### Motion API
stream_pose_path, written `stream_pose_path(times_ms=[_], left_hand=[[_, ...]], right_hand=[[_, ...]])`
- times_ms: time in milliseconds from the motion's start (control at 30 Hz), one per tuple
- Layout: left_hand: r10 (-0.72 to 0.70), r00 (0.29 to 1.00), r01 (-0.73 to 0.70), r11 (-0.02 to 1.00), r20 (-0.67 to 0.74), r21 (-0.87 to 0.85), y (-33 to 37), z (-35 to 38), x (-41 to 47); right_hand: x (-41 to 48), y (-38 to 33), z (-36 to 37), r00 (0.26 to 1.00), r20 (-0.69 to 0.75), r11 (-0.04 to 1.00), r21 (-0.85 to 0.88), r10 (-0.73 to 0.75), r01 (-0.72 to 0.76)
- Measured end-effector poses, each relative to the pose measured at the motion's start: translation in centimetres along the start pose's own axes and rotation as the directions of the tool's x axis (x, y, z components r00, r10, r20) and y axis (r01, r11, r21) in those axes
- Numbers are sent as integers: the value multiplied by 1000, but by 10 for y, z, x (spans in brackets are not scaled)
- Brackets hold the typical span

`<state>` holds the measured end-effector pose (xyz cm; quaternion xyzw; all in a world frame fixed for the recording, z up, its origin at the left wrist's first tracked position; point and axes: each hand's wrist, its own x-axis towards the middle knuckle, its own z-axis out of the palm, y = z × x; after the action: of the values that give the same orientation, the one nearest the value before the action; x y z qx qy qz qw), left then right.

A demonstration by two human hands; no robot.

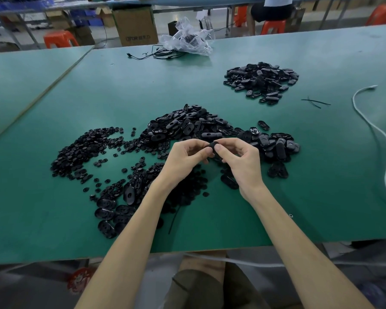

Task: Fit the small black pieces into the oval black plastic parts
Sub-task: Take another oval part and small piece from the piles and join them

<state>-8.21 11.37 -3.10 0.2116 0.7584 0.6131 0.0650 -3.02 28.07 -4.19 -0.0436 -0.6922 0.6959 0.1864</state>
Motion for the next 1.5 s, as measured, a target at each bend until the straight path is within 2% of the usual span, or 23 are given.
stream_pose_path(times_ms=[300, 533, 833, 1067, 1200, 1333, 1500], left_hand=[[-9, 1000, 9, 1000, -17, -25, -1, 0, 0], [-27, 997, 18, 993, -73, -117, 1, 0, 0], [-45, 993, 21, 977, -111, -213, 0, -3, -1], [19, 1000, -21, 977, -12, -213, 1, -4, -3], [19, 999, -26, 979, -38, -202, 3, -3, -3], [19, 999, -23, 988, -28, -151, 3, -2, -4], [-4, 997, -9, 987, -81, -159, 4, -3, -4]], right_hand=[[0, -1, -1, 1000, 13, 1000, 15, 10, -10], [-1, -1, -1, 999, 35, 1000, 9, 14, -15], [-2, -1, 1, 996, 77, 995, -89, 41, -34], [-3, -1, 1, 995, 87, 991, -132, 45, -34], [-3, -1, 2, 996, 92, 990, -144, 2, 11], [-3, 0, 2, 999, 43, 999, -31, 22, -21], [-2, 1, 2, 999, 37, 997, -73, 26, -23]])
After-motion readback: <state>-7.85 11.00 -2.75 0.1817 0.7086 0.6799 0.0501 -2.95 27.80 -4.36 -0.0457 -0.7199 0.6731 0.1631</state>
